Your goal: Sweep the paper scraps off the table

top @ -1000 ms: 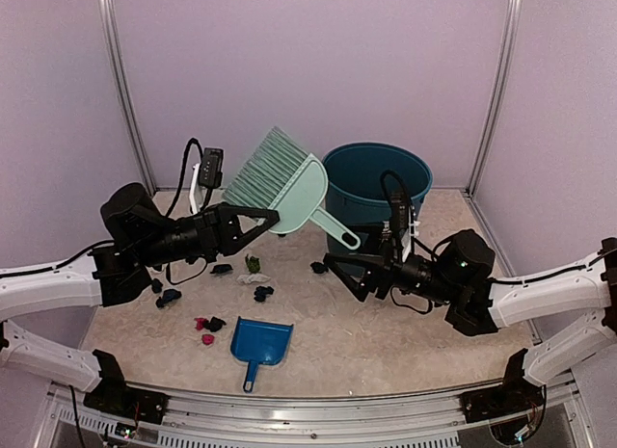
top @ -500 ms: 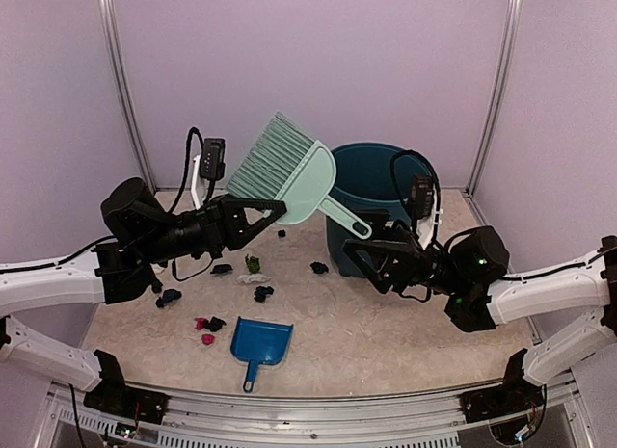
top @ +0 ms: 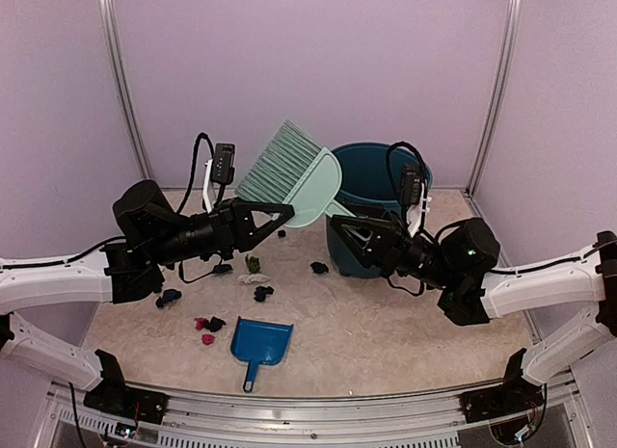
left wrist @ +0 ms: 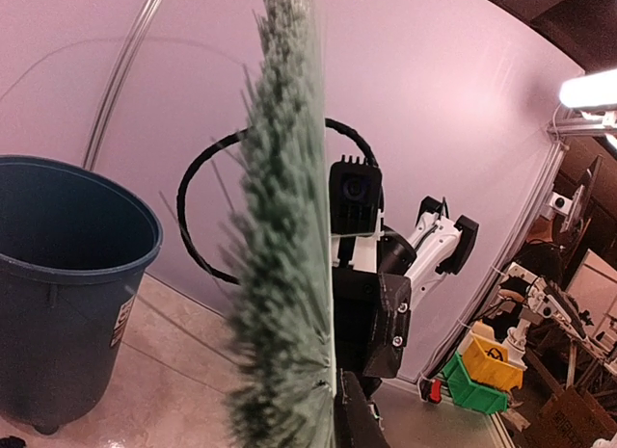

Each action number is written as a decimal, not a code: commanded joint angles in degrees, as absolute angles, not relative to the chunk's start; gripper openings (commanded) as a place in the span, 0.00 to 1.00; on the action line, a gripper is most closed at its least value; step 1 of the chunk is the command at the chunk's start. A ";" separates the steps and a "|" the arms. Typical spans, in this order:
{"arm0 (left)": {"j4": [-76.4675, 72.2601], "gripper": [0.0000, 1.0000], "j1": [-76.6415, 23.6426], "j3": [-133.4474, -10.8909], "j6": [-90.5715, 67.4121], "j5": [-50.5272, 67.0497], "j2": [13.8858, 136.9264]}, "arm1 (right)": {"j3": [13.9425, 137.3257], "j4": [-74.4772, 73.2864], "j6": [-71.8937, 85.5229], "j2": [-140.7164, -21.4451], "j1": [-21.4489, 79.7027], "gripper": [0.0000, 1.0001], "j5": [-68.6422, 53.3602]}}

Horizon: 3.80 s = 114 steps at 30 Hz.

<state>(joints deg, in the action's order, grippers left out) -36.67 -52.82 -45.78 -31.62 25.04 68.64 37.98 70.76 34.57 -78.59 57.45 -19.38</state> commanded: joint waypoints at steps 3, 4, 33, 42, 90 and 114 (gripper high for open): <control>-38.46 0.00 -53.17 -45.96 -30.50 24.03 68.29 | 39.40 71.64 35.96 -79.67 56.82 0.40 -19.25; -38.41 0.00 -53.20 -45.97 -30.56 24.00 68.36 | 39.30 71.72 35.75 -79.57 56.78 0.39 -19.14; -39.78 0.00 -53.44 -44.32 -30.77 22.69 68.38 | 38.76 75.90 37.61 -80.66 56.38 0.20 -18.85; -40.13 0.00 -53.43 -43.27 -30.59 21.92 68.53 | 39.52 75.27 37.64 -81.31 56.34 0.09 -19.17; 16.74 0.97 -71.09 -31.61 -40.24 -29.04 48.29 | 35.24 35.75 20.29 -69.90 58.74 0.00 3.08; 23.86 0.90 -93.87 -34.73 -65.64 -29.96 80.19 | 33.28 28.15 24.59 -67.25 62.95 0.00 13.47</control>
<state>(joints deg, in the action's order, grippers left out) 26.65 -94.37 -35.99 -63.26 -31.83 77.19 33.93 29.04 23.75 -69.12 62.15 10.90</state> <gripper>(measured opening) 0.916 0.082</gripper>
